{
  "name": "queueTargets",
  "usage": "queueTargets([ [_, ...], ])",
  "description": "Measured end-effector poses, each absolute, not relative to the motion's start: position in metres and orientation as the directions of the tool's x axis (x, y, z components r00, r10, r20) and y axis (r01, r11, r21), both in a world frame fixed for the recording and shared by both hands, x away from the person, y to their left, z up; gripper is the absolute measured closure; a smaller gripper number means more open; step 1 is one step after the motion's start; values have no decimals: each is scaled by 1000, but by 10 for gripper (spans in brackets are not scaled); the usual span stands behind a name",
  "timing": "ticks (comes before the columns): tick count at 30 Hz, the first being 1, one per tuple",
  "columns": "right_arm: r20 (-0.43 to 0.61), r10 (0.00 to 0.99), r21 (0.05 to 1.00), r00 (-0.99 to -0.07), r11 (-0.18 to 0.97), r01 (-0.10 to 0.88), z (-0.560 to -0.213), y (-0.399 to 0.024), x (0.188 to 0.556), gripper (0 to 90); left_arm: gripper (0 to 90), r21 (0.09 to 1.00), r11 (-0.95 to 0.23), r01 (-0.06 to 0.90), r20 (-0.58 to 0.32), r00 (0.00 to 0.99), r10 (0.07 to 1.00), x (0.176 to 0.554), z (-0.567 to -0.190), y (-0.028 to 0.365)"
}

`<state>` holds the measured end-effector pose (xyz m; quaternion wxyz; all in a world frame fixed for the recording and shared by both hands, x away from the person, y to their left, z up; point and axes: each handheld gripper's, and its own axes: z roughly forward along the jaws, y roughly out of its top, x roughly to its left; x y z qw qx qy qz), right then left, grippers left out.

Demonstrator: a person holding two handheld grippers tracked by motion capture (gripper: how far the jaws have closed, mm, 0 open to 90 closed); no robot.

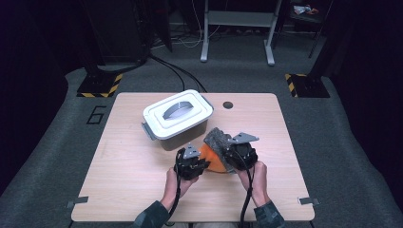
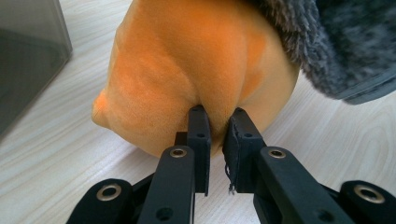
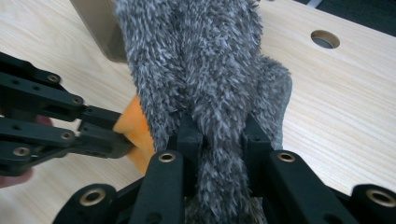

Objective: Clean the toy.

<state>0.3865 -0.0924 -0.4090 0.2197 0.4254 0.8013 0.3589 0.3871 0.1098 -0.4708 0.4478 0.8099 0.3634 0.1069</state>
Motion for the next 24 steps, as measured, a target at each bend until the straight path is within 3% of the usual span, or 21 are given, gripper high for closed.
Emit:
queueTargets([
  [9, -16, 873, 753, -488, 332, 568, -420, -117, 391, 745, 812, 804, -329, 495, -157, 711, 686, 387, -472, 110],
  [24, 73, 927, 679, -368, 224, 699, -468, -151, 413, 745, 812, 804, -339, 489, -147, 715, 684, 388, -471, 109],
])
